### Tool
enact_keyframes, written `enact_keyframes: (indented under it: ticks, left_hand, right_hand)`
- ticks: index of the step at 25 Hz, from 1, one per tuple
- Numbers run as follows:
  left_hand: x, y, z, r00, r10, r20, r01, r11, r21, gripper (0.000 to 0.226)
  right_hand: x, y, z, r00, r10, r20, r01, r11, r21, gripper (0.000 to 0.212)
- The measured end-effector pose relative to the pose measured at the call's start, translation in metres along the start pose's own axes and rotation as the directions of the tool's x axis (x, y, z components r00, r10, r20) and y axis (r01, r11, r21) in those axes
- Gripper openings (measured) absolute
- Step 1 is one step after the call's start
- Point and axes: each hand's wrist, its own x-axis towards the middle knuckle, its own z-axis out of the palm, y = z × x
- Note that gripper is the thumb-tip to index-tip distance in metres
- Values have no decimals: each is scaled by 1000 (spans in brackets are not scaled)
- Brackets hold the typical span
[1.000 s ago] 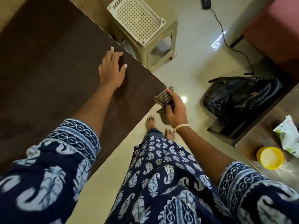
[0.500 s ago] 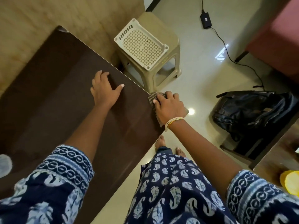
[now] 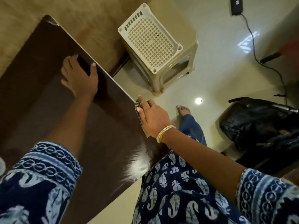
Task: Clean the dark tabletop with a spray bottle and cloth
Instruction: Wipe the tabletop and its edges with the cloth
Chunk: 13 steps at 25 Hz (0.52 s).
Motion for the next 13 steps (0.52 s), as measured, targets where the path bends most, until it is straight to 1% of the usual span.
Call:
enact_keyframes:
  ticks: [3, 5, 7, 10, 13]
  left_hand:
    - [6, 15, 8, 995, -61, -76, 62, 998, 12, 52]
    - [10, 14, 5, 991, -93, -100, 90, 995, -32, 46]
    - [17, 12, 1, 987, -115, -115, 105, 991, -88, 41]
    - [28, 5, -4, 993, -65, -104, 53, 993, -110, 38]
    - [42, -8, -12, 997, -12, -70, 5, 995, -100, 40]
  right_hand:
    - [38, -13, -4, 998, -37, 52, 40, 998, -50, 56]
    - [60, -33, -6, 996, -45, 72, 49, 997, -59, 56]
    - [88, -52, -6, 996, -35, 78, 37, 999, -24, 56]
    - [130, -74, -3, 996, -13, 92, 12, 1000, 6, 56]
    - [164, -99, -4, 996, -7, 92, 10, 999, -31, 57]
